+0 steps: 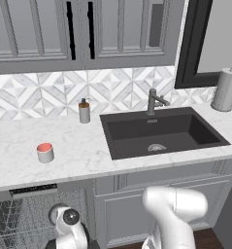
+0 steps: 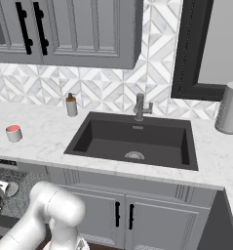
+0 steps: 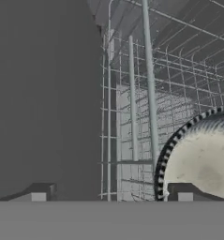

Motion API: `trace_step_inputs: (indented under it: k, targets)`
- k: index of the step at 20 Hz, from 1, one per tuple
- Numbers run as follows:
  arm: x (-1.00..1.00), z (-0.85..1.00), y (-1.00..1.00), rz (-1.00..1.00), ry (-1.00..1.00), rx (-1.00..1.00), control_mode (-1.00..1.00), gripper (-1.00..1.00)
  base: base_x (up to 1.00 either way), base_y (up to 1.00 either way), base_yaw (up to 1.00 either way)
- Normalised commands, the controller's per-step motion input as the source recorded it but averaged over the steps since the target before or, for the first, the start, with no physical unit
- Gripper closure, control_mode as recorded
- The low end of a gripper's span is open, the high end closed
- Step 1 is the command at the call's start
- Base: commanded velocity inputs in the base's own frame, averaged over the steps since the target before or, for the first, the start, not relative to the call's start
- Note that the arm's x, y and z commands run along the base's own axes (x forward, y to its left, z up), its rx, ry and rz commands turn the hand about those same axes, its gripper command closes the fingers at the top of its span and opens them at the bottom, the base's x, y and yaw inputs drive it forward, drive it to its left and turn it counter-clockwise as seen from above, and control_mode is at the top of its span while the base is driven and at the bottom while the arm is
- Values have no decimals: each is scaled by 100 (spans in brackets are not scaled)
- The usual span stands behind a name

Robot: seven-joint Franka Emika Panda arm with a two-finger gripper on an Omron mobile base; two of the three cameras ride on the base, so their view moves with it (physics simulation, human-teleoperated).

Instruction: Pick up the cup and bowl from the counter, place them in the dishwasher, and close the dishwasher door.

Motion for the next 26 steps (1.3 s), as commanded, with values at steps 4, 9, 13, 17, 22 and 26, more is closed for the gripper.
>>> trace_step_inputs:
  k: [4, 9, 13, 17, 22, 26]
  targets:
    - [-74, 17, 1, 0, -8, -3, -100, -100, 0, 0, 0]
    - [56, 26, 3, 0, 13, -4, -100, -100, 0, 0, 0]
    - [34, 55, 4, 0, 4, -2, -100, -100, 0, 0, 0]
    - [-44, 95, 0, 0, 1, -1, -100, -100, 0, 0, 0]
    - [-80, 98, -4, 0, 5, -4, -100, -100, 0, 0, 0]
    - [-4, 94, -2, 0, 1, -8, -100, -100, 0, 0, 0]
